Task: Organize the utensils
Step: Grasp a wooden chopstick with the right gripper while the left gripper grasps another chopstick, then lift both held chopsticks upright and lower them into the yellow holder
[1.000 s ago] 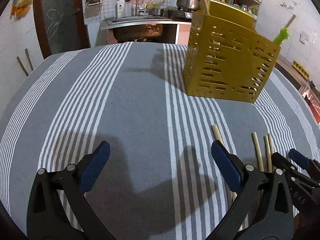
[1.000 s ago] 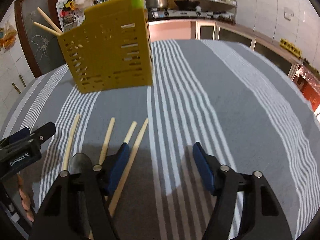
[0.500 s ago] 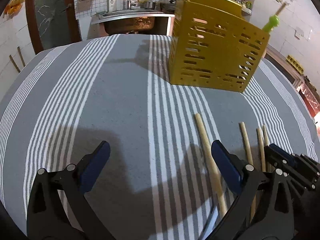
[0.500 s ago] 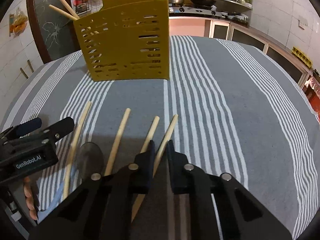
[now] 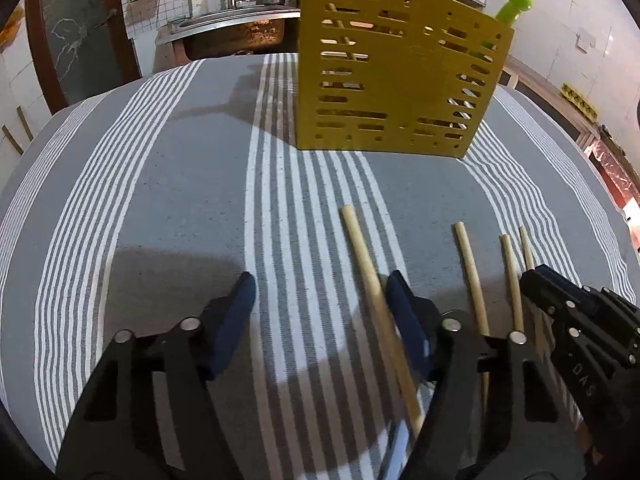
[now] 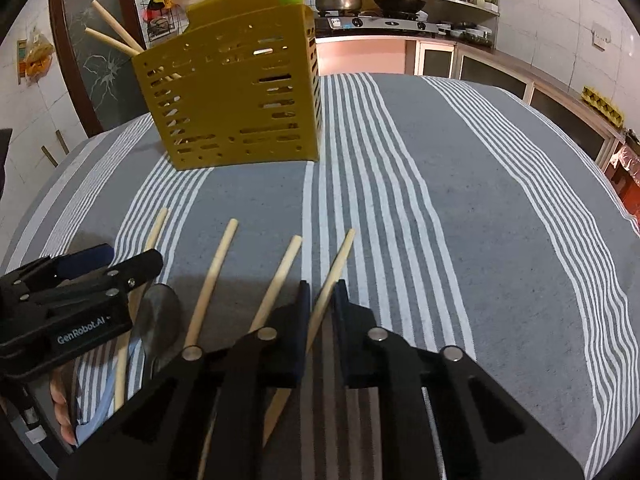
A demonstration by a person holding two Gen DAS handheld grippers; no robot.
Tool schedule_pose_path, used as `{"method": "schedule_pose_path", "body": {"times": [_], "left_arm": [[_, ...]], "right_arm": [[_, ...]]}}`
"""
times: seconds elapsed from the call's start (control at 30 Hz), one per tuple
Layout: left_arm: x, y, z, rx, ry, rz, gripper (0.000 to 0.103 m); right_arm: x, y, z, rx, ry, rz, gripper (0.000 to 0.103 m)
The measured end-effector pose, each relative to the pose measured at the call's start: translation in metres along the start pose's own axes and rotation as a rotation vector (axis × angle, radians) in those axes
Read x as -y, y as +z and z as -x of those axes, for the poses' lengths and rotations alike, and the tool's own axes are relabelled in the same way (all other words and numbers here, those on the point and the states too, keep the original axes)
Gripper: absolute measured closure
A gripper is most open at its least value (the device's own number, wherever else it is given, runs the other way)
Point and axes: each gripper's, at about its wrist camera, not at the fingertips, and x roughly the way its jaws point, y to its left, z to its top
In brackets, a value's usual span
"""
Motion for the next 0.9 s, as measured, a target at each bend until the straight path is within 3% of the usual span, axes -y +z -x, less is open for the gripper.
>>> {"method": "schedule_pose_path", "body": {"times": [0.13,0.3,0.53,0.9], "left_arm": [[0.010,0.005,0.000,-0.022,-0.008,-0.003,0.058],[0.016,0.013,-0.004,-0.036,0.009,-0.010,0.065],[0.013,0.024,-0.008,-0.044,-0.018,0.007,0.093],[0.000,0.023,-0.006,-0.018,-0.038,0.040,0.099]], "right_arm": [[0.000,0.002,-0.001,-0.013,-0.009,-0.005,0.090],[0.000,0.007,-0.005,-0.054,-0.017,-0.029,0.090],[0.000,0.014,-0.011,-0.061,-0.018,-0.056,0.091],[0.003,0.013,0.001,-0.008,0.009,-0.071,0.097]]}}
